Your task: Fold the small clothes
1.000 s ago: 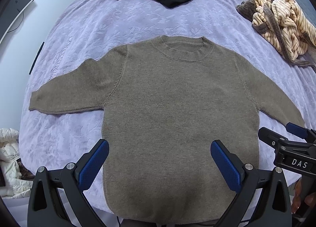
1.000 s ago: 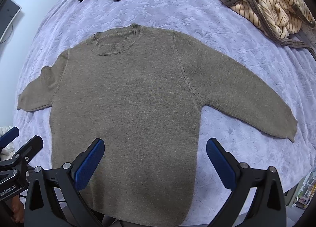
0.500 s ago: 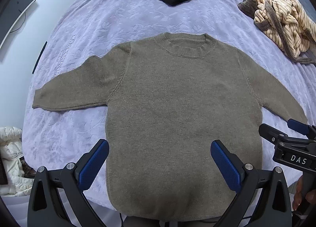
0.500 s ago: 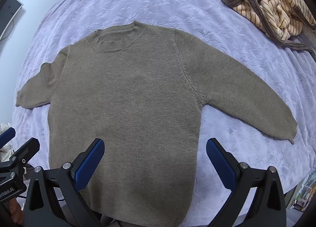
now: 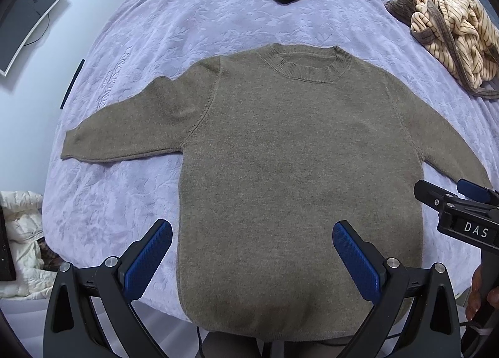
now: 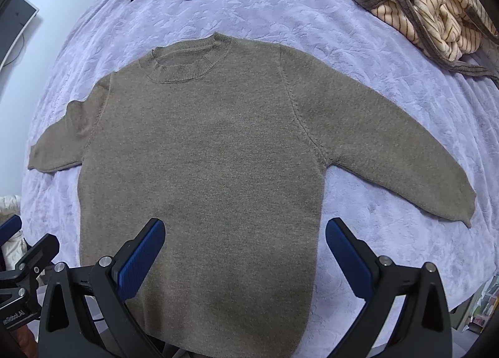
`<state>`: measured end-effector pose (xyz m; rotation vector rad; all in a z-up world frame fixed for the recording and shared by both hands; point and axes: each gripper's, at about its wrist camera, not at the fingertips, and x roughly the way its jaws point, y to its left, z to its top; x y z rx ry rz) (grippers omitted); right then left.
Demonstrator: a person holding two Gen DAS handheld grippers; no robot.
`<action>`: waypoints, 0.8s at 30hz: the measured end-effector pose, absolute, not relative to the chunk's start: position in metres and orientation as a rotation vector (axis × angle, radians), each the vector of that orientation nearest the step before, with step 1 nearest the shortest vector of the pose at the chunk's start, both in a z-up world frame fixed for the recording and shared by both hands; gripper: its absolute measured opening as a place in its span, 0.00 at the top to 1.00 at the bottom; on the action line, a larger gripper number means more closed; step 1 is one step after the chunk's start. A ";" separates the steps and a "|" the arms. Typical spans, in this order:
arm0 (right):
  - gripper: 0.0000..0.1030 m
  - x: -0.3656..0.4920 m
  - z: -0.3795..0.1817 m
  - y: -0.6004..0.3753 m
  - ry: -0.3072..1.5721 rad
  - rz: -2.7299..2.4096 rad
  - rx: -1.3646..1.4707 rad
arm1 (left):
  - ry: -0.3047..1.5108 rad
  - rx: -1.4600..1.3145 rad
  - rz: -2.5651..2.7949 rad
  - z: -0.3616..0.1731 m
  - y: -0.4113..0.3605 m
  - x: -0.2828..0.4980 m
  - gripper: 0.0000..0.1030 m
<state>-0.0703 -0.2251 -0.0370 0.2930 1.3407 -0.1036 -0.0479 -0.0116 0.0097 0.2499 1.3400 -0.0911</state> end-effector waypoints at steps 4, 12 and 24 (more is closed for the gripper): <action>0.00 -0.070 -0.041 -0.223 1.352 -0.091 0.289 | 1.341 0.234 -0.080 0.010 -0.007 -0.051 0.00; 0.00 -0.065 -0.047 -0.221 1.374 -0.071 0.254 | 1.359 0.170 -0.058 0.006 0.004 -0.059 0.00; 0.00 -0.060 -0.046 -0.218 1.363 -0.079 0.337 | 1.378 0.110 -0.136 -0.010 0.027 -0.041 0.00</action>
